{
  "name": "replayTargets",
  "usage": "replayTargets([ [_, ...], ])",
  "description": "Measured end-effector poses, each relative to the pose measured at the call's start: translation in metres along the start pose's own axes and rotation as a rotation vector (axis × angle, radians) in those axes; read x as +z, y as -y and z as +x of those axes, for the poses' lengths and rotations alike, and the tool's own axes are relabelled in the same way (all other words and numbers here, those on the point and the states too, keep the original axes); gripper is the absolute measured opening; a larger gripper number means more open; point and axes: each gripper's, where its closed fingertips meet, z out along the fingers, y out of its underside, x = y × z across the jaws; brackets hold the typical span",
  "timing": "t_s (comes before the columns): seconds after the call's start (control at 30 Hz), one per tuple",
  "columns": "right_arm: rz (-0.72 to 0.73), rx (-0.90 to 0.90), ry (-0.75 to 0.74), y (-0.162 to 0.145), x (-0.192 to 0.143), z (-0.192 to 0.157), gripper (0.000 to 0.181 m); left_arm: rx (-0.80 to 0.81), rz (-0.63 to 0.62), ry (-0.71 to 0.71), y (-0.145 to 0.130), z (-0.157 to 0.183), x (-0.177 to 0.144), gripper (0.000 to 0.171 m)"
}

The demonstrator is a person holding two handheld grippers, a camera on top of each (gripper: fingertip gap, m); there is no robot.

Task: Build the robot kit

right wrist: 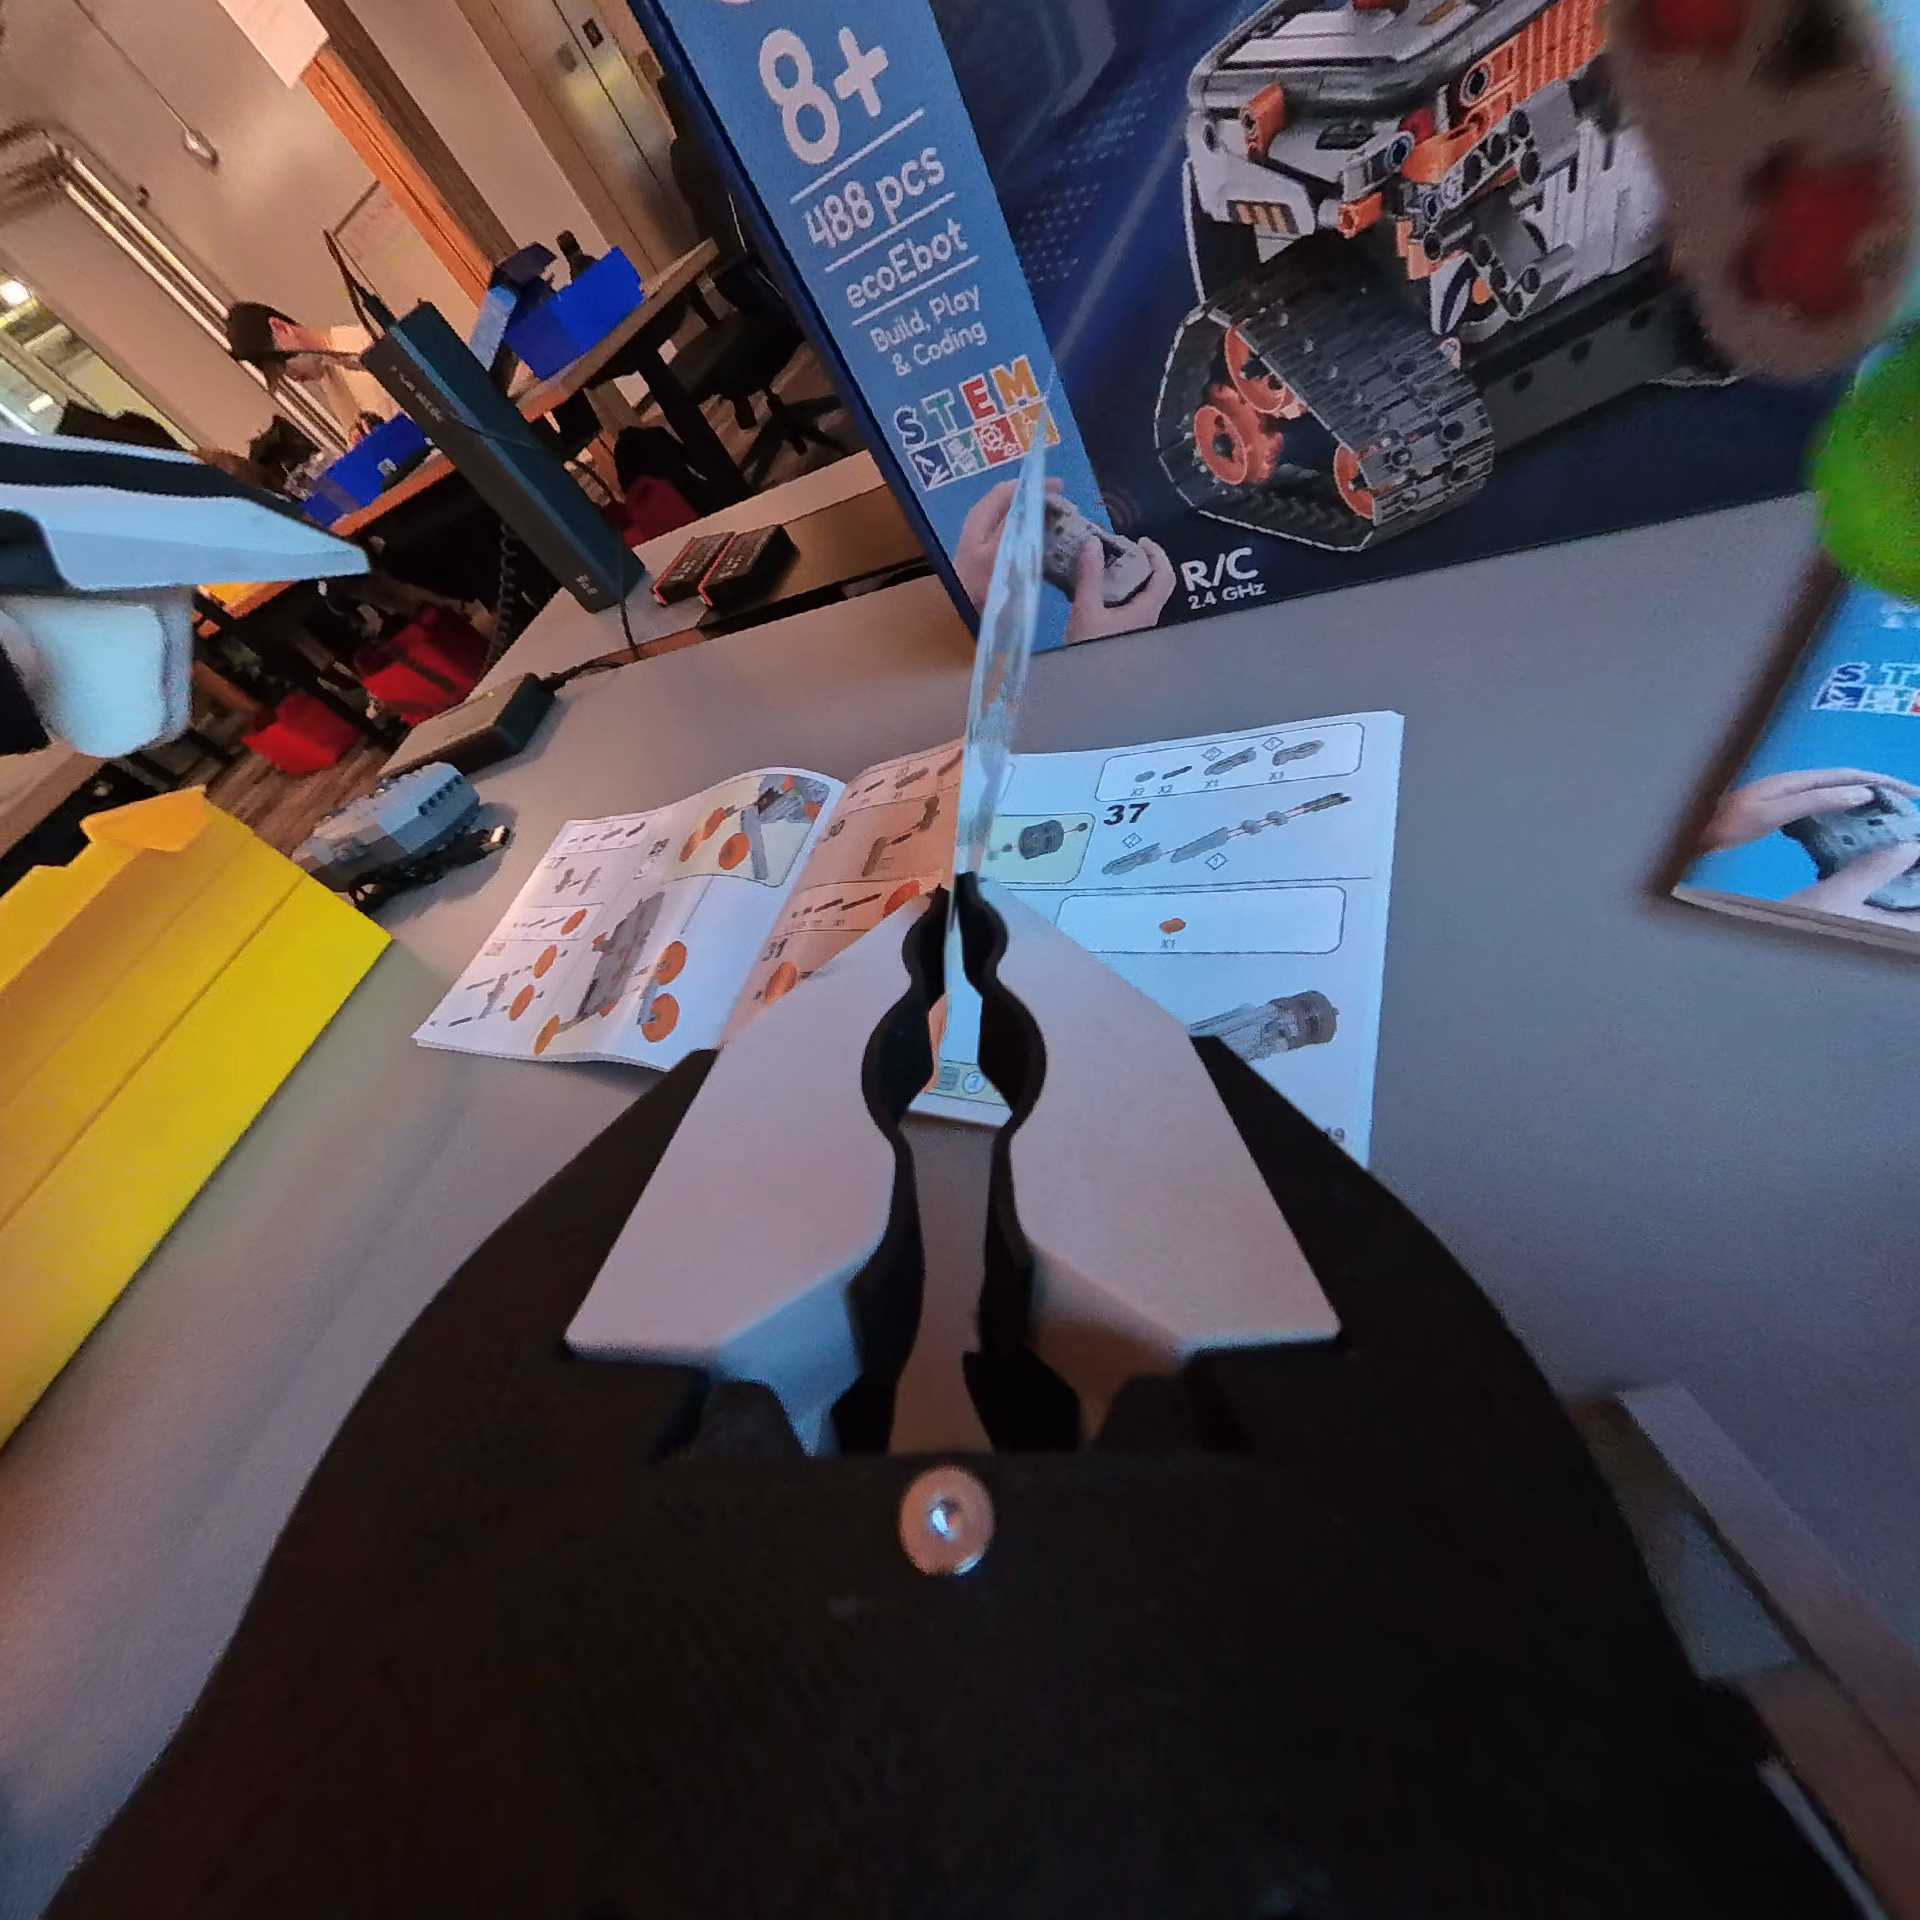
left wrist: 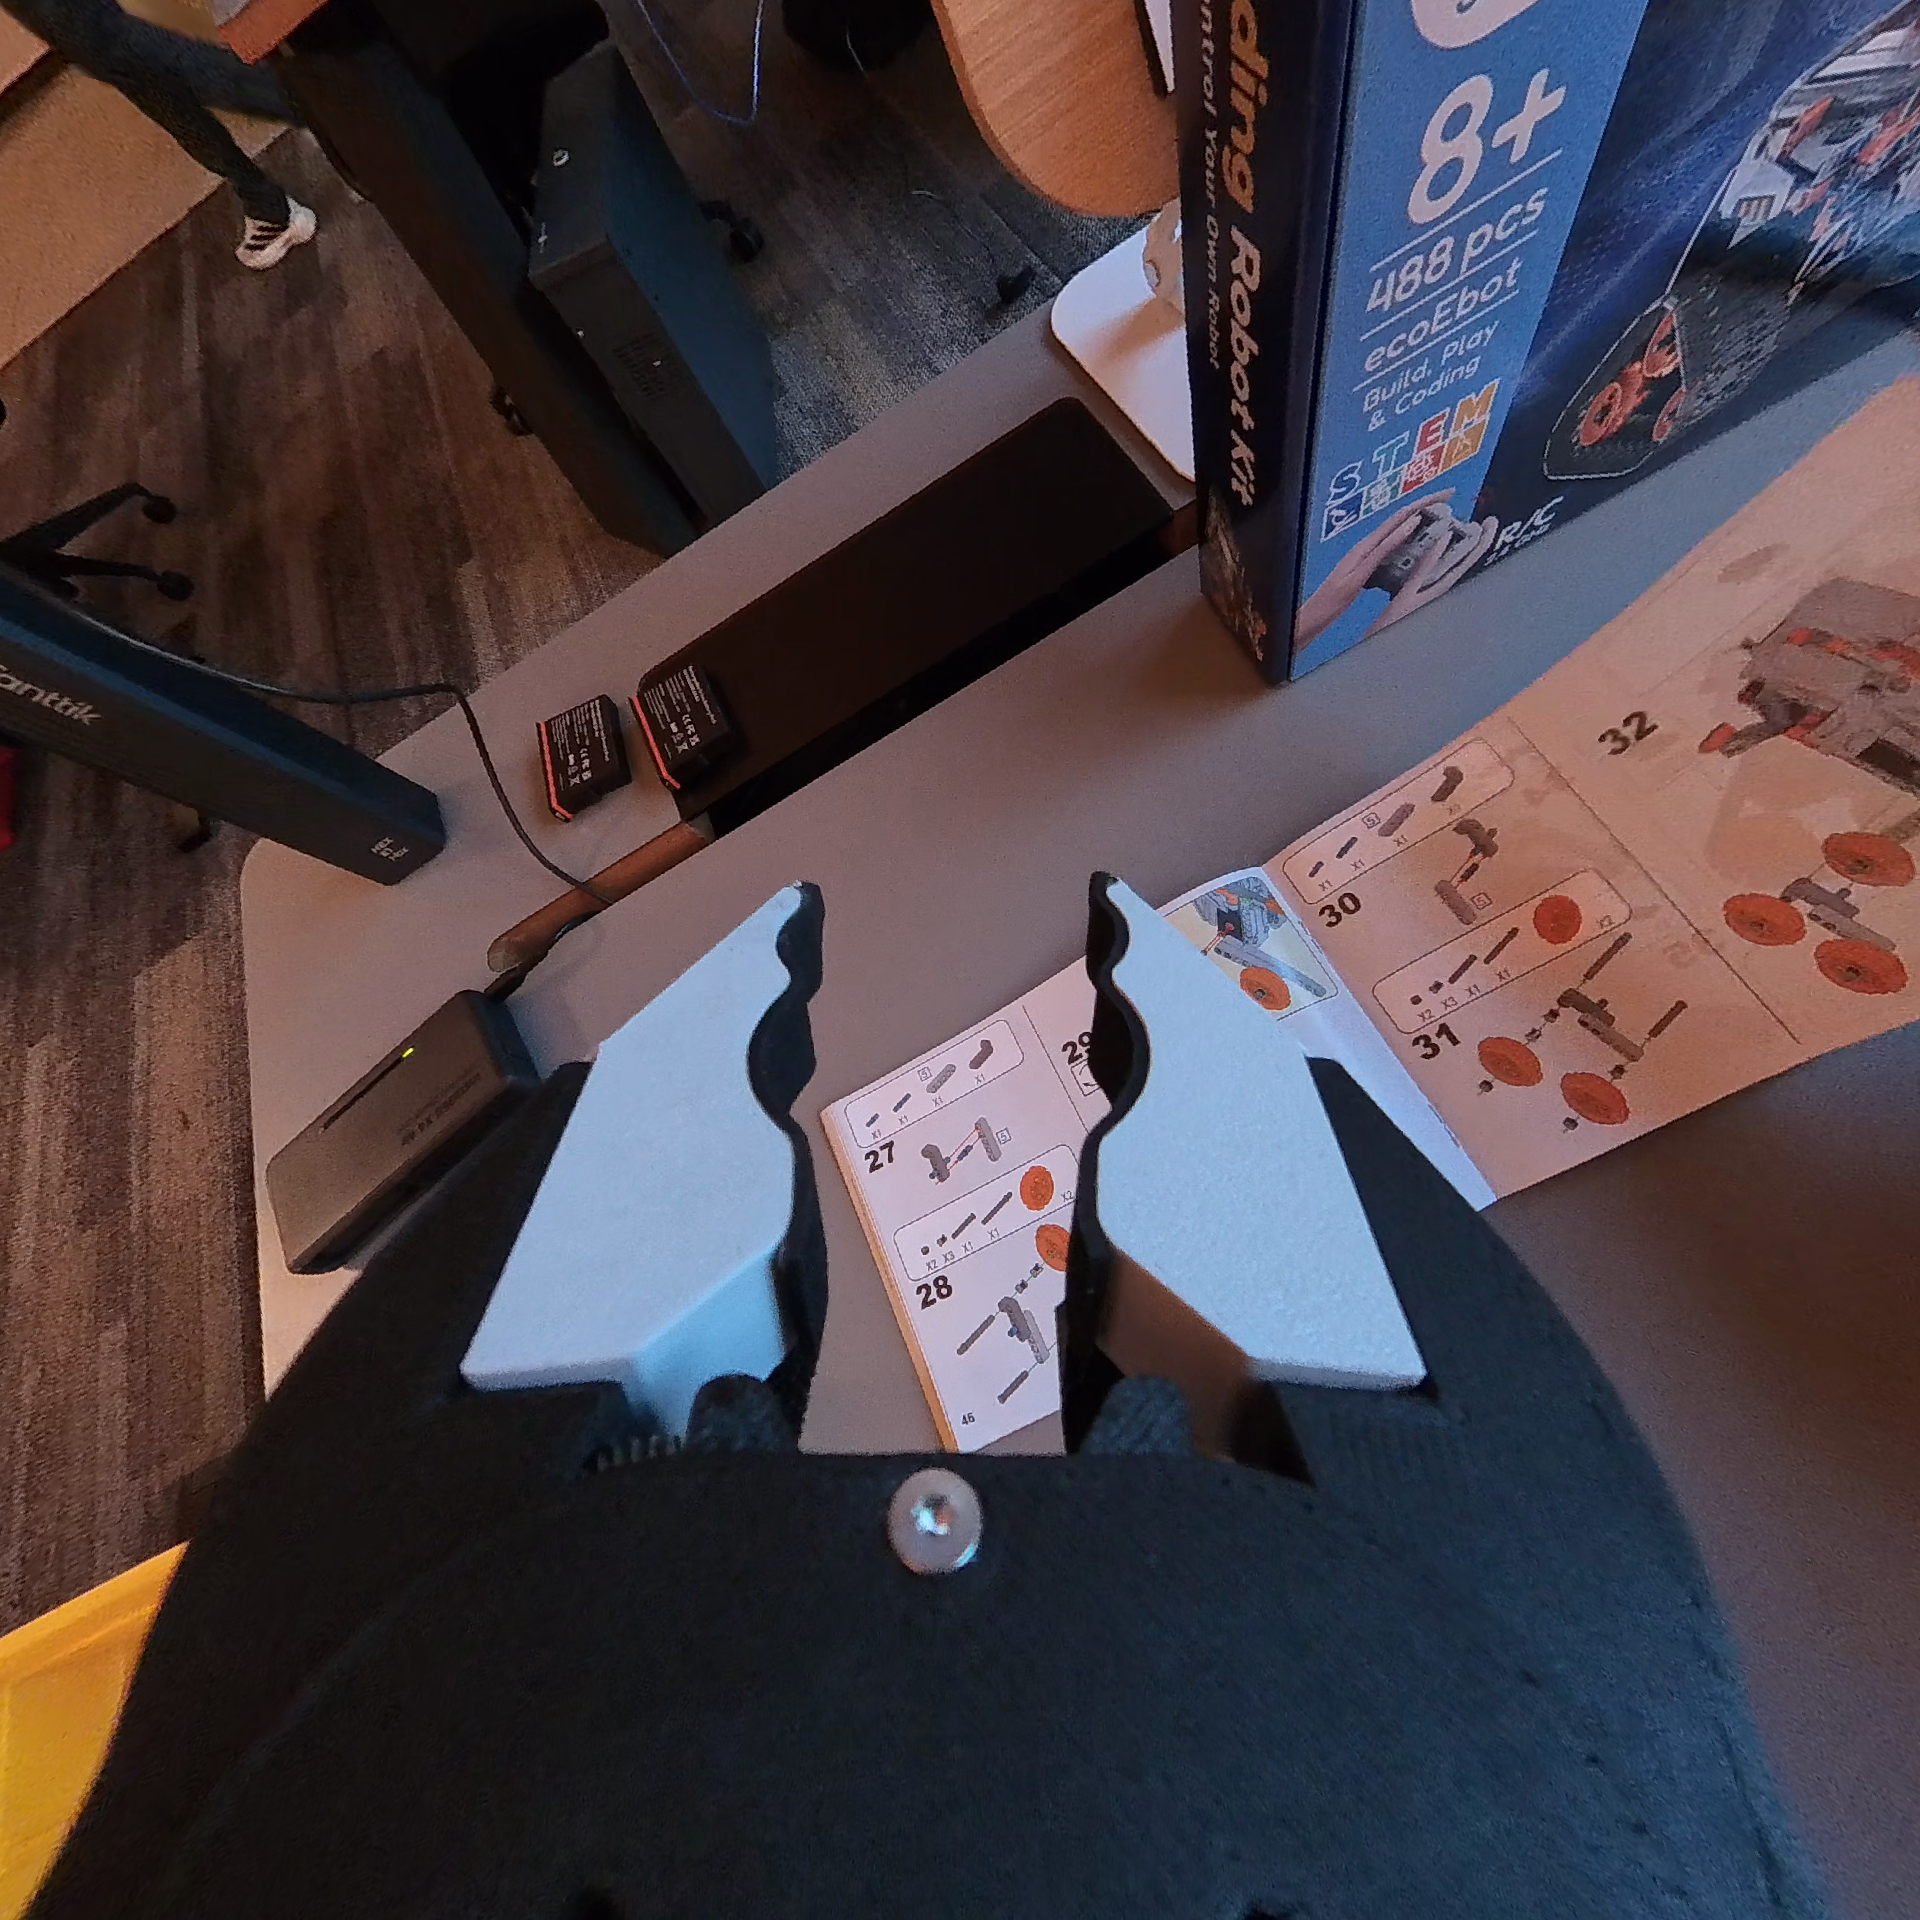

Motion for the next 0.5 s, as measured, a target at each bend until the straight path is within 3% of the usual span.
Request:
replayTargets([
  [0.5, 0.055, 0.138, 0.050, 0.0070, -0.0070, -0.0037, 0.000, -0.008, 0.000, 0.008, -0.0007, -0.0049, -0.0039, 0.049],
])
